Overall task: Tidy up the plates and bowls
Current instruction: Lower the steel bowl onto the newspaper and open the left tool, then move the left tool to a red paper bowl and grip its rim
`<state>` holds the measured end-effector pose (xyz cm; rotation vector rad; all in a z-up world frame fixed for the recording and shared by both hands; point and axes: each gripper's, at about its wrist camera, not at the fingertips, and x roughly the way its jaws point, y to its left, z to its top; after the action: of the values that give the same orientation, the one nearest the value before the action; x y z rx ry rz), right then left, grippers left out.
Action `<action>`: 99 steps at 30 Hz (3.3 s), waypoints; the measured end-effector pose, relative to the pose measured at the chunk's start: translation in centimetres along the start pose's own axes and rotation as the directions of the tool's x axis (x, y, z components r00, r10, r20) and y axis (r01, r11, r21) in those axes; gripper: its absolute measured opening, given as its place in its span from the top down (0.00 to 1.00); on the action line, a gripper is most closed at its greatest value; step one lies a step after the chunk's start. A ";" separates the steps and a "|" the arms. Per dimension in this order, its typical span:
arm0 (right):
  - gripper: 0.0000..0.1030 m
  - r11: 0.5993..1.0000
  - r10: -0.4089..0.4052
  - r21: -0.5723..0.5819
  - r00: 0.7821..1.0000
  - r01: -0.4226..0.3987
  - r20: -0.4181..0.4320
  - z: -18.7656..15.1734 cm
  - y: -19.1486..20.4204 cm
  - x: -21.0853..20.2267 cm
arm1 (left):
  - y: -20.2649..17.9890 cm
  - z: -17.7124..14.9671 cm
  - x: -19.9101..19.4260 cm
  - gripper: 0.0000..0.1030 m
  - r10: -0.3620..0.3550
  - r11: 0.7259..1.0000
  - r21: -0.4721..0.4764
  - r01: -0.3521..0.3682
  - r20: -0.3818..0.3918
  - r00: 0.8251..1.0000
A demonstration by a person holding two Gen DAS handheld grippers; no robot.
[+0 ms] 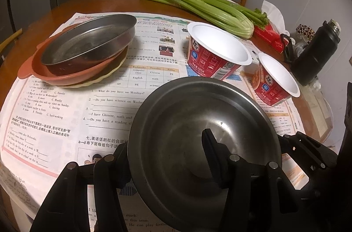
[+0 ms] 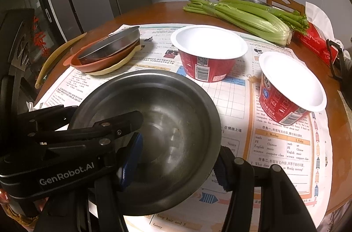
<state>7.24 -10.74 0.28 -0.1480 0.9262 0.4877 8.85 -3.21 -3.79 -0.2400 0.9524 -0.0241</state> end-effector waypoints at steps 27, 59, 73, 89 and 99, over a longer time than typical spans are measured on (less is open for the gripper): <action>0.42 0.996 -0.009 0.086 1.000 0.006 0.030 0.0 -2.6 -0.9 | 0.5 0.5 -1.2 0.44 0.006 1.000 0.002 -0.006 0.042 0.999; 0.42 0.991 0.036 0.119 0.973 -0.064 0.226 3.2 -3.2 -7.0 | 0.0 2.8 -8.9 0.43 0.032 0.998 0.043 -0.042 0.205 0.978; 0.42 0.994 -0.006 0.104 0.955 -0.026 0.296 8.4 -3.8 -9.3 | -0.2 9.7 -9.6 0.42 -0.042 0.999 0.040 0.034 0.228 0.973; 0.42 0.990 -0.058 0.138 0.988 0.038 0.141 9.6 -7.1 -1.8 | -1.4 13.0 -0.3 0.42 -0.062 0.997 0.061 0.056 0.088 0.994; 0.42 0.990 -0.083 0.117 0.993 0.073 0.087 9.8 -7.1 1.5 | -2.2 13.1 4.0 0.42 -0.087 0.992 0.090 0.088 -0.012 0.996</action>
<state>18.49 -13.29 4.33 -0.0582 0.8530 0.3654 22.00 -3.30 0.70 -0.1982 0.9458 -0.1481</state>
